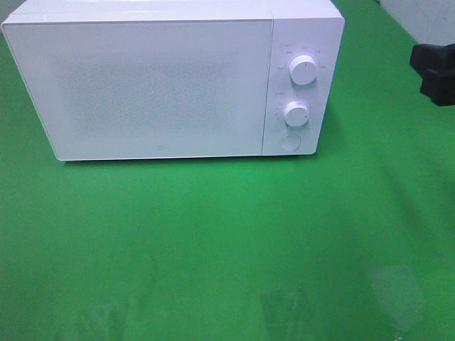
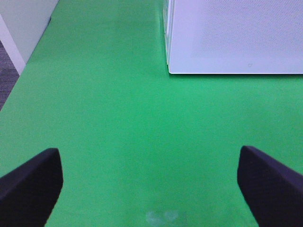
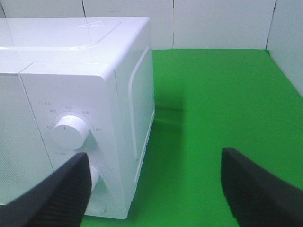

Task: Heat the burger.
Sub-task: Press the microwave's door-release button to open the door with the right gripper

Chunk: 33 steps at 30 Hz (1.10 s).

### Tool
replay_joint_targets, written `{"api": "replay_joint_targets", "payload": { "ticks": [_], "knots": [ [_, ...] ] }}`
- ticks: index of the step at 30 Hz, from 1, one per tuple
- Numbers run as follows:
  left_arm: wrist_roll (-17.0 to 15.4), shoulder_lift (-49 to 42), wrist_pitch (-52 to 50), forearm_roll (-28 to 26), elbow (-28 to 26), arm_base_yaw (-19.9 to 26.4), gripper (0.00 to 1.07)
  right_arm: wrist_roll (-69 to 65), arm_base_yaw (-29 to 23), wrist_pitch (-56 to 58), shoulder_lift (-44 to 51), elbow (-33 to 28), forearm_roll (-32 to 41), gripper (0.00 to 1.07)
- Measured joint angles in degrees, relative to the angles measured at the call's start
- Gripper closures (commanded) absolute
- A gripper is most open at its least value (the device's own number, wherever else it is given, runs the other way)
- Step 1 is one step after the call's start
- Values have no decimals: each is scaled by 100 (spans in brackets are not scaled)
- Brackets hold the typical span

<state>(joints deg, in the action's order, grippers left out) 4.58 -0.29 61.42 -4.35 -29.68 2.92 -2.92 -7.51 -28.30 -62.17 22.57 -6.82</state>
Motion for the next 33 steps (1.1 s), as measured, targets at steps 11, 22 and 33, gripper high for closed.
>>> {"api": "replay_joint_targets", "payload": {
  "ticks": [11,22,33],
  "knots": [
    [0,0,0,0,0,0,13,728,-458,-1644,-1387,-470,1112,40],
    [0,0,0,0,0,0,13,1753,-2378,-3186,-2647,-464,3335,40],
    [0,0,0,0,0,0,13,1765,-3564,-3736,-3237,-424,4412,40]
  ]
}}
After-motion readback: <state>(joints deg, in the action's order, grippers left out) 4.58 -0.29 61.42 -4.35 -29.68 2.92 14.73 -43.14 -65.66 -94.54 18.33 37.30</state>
